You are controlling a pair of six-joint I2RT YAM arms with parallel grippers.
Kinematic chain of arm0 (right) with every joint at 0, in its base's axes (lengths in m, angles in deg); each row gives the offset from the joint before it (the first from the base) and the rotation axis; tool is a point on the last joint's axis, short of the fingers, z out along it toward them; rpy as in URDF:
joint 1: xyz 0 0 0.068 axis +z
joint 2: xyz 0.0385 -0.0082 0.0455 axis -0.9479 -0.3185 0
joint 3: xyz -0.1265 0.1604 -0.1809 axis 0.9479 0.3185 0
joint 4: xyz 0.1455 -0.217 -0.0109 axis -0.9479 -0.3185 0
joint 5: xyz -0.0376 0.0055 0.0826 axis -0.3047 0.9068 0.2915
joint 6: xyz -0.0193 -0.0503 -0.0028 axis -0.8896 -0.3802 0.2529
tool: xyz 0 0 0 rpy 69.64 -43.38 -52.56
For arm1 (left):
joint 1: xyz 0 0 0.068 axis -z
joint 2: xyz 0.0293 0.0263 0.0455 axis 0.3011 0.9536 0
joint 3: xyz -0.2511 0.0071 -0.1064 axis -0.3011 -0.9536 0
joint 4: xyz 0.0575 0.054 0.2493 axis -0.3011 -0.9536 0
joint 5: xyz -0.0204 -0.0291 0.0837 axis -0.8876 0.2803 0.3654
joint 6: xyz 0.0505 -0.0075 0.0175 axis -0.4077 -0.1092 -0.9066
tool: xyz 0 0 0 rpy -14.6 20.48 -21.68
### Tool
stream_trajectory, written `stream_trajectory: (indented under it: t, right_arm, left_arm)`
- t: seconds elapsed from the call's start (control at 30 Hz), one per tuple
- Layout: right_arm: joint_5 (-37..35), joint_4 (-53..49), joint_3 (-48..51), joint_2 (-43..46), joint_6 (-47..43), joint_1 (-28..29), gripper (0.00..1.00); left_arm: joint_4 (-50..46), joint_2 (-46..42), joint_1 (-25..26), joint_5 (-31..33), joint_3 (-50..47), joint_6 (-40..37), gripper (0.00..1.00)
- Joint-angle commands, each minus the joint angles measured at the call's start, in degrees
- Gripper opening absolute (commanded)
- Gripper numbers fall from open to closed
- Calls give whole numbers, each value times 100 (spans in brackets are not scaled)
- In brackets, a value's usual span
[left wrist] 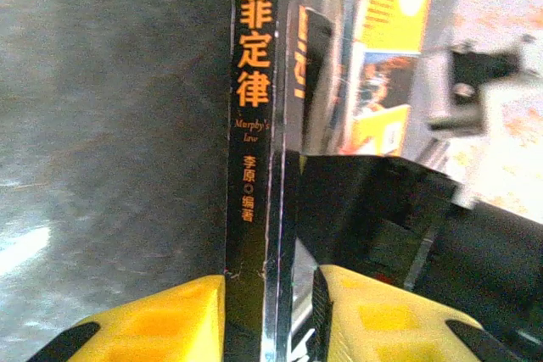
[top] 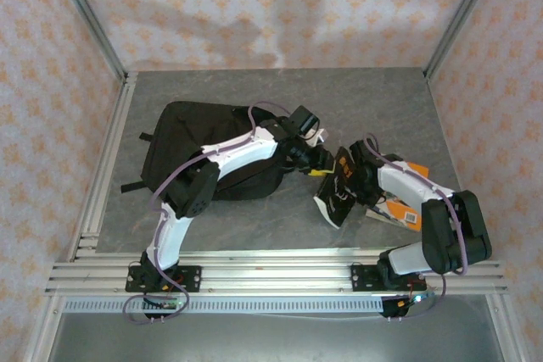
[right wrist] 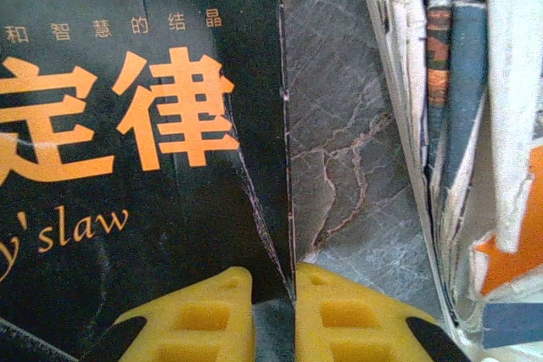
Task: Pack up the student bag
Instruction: Pick up the book at the center of the table.
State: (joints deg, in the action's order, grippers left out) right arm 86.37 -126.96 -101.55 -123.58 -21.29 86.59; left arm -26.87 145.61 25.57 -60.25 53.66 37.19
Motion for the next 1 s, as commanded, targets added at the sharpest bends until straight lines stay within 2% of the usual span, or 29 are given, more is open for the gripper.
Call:
stream_trajectory:
  t: [0.0,0.3,0.43,0.53,0.63,0.7,0.83,0.97]
  right_arm:
    - [242,217,260,-248,-82,58,14]
    - [368,281,304,-195,-78,63,14]
    - [285,224,300,-96,-77,59,16]
    - [182,50,141,113,-151,58,31]
    - [43,-301,-189,515,-192,61,53]
    - [-142,-559,-430,951,-112,66,65]
    - [-483,-844,-943,1682,212,59,79]
    - [-496,-729,-1506,2120,475,63,87]
  left_arm:
    - [660,24,356,-879,-193,344,32]
    - [391,540,463,-846,171,221,31]
    - [-188,462,403,-473,371,-207,19]
    - [-387,250,292,-222,316,-386,9]
    - [-482,-61,172,-35,142,-512,0]
    - [-454,-343,100,141,-34,-512,0]
    - [-235,-915,25,488,-311,-308,0]
    - [306,-1583,24,952,-448,110,0]
